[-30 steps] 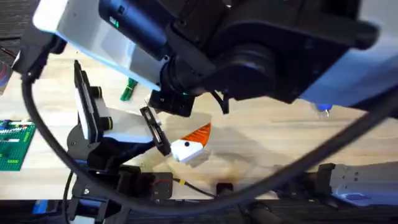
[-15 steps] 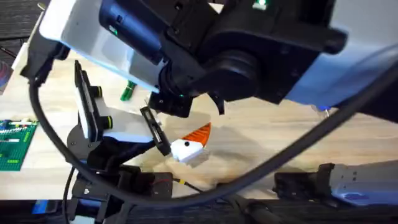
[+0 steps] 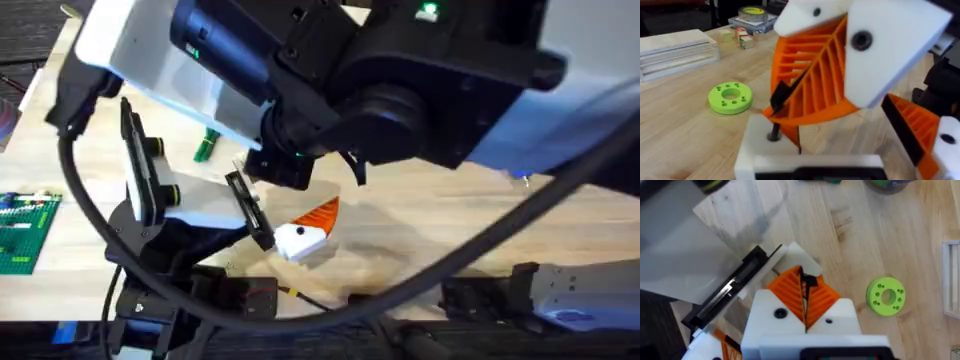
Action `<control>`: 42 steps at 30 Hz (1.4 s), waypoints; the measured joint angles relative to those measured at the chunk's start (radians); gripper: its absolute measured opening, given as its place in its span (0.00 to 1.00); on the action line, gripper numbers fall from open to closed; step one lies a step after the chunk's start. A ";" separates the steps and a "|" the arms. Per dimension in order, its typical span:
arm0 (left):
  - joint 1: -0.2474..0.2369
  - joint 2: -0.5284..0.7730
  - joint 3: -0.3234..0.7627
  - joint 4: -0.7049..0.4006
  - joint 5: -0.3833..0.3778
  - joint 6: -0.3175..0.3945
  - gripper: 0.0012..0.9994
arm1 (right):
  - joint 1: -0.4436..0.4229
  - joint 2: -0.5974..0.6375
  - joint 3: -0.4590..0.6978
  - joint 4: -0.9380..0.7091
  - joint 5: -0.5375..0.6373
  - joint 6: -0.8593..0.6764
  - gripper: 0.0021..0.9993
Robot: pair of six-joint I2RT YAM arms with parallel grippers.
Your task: Pick up the gripper from the table and insert it into the empty holder that is missing its gripper. Then pick up a screw, insert it into the mounting hole, and use the screwdriver to tighten it. Finally, clean up the table by picking up the vegetable and placing it into the bucket.
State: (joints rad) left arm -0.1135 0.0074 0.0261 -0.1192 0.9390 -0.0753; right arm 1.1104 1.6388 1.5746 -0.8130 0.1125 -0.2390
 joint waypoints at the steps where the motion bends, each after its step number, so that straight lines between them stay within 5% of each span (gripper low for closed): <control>1: 0.000 0.000 0.000 0.000 0.000 0.000 0.99 | 0.000 -0.001 0.000 -0.001 -0.001 0.000 0.00; 42: 0.000 0.000 0.000 0.001 0.001 0.014 0.99 | -0.005 -0.009 -0.026 0.016 -0.025 0.025 0.00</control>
State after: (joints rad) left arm -0.1135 0.0074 0.0261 -0.1184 0.9398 -0.0608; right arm 1.1057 1.6294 1.5490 -0.7967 0.0875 -0.2143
